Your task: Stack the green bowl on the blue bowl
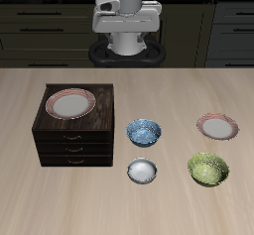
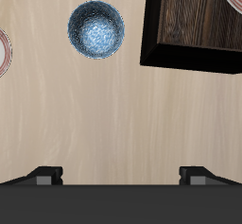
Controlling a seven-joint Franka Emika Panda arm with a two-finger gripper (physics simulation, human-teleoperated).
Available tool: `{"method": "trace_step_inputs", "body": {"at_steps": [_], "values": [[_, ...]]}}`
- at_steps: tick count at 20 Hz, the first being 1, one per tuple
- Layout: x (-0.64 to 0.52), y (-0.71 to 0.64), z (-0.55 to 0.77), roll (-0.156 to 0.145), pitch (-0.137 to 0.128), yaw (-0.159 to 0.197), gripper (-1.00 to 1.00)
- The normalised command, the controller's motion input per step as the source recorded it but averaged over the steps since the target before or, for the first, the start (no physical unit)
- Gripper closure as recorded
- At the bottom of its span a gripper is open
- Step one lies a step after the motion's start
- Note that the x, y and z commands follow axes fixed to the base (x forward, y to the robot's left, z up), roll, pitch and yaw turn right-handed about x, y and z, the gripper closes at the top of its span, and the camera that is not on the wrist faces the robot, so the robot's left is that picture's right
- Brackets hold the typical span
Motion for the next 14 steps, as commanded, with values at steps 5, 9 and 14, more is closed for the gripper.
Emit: {"method": "trace_step_inputs", "body": {"at_steps": [5, 9, 14], "values": [[0.15, 0.18, 0.06, 0.032, -0.027, -0.004, -1.00], [0.22, 0.28, 0.06, 0.039, -0.002, -0.007, -1.00], [0.33, 0.33, 0.04, 0.042, -0.004, -0.011, -1.00]]}}
